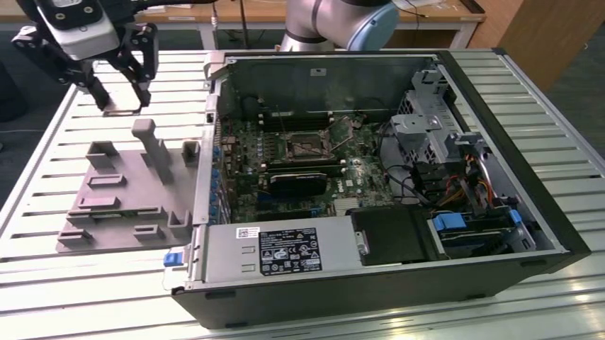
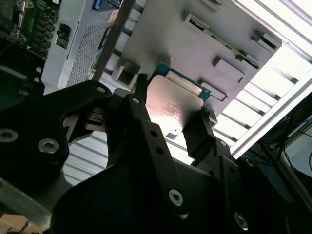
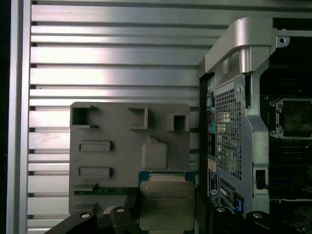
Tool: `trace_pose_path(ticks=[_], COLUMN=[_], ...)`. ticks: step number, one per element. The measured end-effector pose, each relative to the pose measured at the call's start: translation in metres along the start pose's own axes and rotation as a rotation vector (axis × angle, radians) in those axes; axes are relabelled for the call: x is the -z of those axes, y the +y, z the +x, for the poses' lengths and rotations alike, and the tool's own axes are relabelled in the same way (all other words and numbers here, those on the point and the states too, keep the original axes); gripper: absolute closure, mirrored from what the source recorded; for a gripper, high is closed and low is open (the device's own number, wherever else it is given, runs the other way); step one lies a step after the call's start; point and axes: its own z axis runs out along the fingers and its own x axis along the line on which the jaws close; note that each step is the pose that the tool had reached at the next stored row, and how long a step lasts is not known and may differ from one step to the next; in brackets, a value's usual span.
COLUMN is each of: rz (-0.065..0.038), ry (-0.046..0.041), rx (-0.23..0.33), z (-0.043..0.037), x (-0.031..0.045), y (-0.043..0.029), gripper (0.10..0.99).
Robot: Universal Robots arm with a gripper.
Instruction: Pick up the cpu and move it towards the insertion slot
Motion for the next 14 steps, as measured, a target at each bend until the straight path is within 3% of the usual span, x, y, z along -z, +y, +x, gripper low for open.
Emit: trace_pose_path(ticks=[14], rz=[0.000], ry=[0.0002], rx=[0.000], z=[-0.0488], x=[-0.0019], y=[0.0007], gripper=[0.545])
